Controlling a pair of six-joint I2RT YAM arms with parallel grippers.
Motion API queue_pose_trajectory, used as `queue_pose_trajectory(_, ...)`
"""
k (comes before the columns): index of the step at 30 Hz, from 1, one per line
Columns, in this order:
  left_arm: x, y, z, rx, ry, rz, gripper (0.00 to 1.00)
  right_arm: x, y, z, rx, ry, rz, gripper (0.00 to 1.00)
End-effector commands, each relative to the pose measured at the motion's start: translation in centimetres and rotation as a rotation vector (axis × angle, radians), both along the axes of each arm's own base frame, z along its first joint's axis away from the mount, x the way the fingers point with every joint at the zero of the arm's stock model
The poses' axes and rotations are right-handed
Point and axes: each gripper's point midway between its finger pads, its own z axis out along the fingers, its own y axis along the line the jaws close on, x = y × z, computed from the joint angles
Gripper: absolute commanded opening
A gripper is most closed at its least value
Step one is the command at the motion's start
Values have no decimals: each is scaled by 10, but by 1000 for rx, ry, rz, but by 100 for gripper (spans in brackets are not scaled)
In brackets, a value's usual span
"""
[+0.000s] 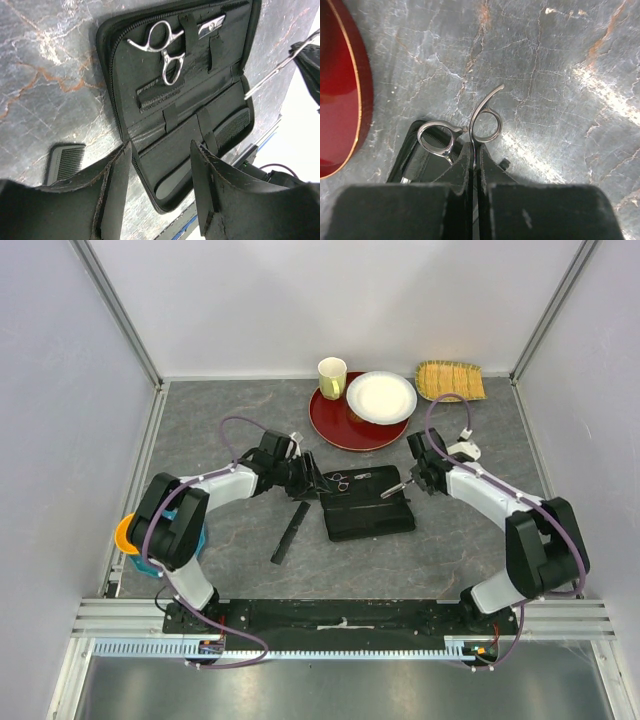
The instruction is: Sort the hair-cutting tools
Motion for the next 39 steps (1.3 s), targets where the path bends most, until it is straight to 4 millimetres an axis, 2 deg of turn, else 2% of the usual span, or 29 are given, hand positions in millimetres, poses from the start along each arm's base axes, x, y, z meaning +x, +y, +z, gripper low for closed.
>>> queue_pose_trajectory(1,24,-12,13,-34,-69,-4,57,34,5,8,23,-96,-40,0)
queue_pose_trajectory(6,39,-9,6,13,-76,-9,55,51,11,8,38,-123,-47,0)
queue_pose_trajectory(11,52,0,-1,35,-61,11,54,56,7,1,20,-113,-93,0)
queue_pose_trajectory(21,51,-1,-15,35,-15,-9,54,52,3,-15,-13,-43,-145,0)
queue_pose_trajectory(29,51,-5,-17,17,-1,-16,54,50,6,-15,-64,-22,-172,0)
queue_pose_trajectory(35,43,-6,-23,-5,36,-12,53,46,13,-23,-72,0,-175,0)
queue_pose_trajectory(39,36,-6,-26,-15,62,-14,53,43,9,-29,-86,18,-188,0)
